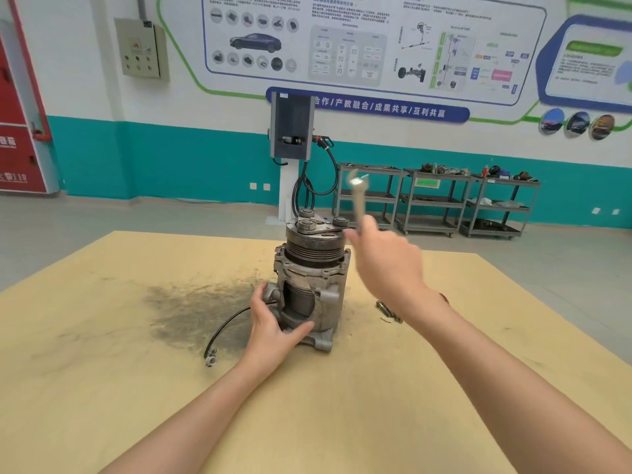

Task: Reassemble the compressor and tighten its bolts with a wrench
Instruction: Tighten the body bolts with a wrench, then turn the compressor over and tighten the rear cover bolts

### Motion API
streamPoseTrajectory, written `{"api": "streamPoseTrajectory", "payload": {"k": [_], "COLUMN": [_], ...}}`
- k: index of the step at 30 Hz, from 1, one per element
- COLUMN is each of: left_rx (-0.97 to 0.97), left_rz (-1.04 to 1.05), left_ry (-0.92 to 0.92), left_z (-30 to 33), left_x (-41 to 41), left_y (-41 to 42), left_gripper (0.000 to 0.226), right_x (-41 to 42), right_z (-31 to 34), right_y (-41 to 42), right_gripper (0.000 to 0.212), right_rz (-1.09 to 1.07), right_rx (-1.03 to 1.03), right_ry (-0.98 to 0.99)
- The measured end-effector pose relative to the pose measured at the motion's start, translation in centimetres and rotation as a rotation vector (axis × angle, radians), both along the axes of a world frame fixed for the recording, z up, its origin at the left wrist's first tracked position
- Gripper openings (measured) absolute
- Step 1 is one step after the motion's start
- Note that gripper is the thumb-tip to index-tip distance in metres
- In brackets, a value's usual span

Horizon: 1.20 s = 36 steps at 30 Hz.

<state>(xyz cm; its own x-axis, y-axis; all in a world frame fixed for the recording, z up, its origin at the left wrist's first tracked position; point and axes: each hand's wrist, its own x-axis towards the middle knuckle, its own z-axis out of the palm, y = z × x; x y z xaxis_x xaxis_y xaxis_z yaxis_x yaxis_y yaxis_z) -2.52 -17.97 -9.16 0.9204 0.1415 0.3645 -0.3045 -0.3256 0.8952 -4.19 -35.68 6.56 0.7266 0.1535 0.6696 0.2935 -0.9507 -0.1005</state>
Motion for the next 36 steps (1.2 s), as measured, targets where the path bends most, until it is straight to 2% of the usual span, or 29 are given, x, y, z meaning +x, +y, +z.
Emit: {"api": "streamPoseTrajectory", "payload": {"k": [4,7,10,14,22,26,29,32,34,36], "left_rx": [-0.037,-0.027,-0.022,-0.037,-0.104,-0.076,-0.076,0.12,0.404,0.74], "left_rz": [0.014,0.01,0.021,0.012,0.079,0.09,0.075,0.035,-0.02,-0.069], "left_ry": [0.007,0.004,-0.011,-0.008,-0.021,-0.193,-0.413,-0.511,-0.464,-0.365], "left_z": [0.0,0.0,0.0,0.0,0.3,1.4,5.4,11.7,15.5,18.2], "left_x": [0.2,0.3,0.3,0.3,-0.1,-1.5,-2.3,-1.5,-0.3,1.7], "left_y": [0.1,0.1,0.1,0.2,0.2,-0.2,-0.2,0.3,0.1,-0.8], "left_gripper": [0.108,0.108,0.108,0.107,0.105,0.101,0.083,0.066,0.067,0.078], "right_x": [-0.2,-0.5,-0.3,-0.1,0.5,0.3,0.1,0.0,0.2,0.4], "right_z": [-2.9,-7.1,-9.9,-11.3,-12.2,-13.1,-13.4,-13.3,-13.1,-12.5], "right_y": [-4.9,-7.4,-8.6,-8.6,-8.2,-8.2,-8.1,-8.0,-7.8,-7.1], "right_gripper": [0.04,0.043,0.043,0.043,0.043,0.042,0.044,0.044,0.042,0.039], "right_rz": [-0.026,-0.093,-0.127,-0.187,-0.213,-0.205,-0.218,-0.265,-0.304,-0.323], "right_rx": [0.412,0.356,0.202,0.001,-0.116,-0.178,-0.231,-0.311,-0.332,-0.303], "right_ry": [0.543,0.818,0.931,0.913,0.832,0.718,0.644,0.592,0.562,0.533]}}
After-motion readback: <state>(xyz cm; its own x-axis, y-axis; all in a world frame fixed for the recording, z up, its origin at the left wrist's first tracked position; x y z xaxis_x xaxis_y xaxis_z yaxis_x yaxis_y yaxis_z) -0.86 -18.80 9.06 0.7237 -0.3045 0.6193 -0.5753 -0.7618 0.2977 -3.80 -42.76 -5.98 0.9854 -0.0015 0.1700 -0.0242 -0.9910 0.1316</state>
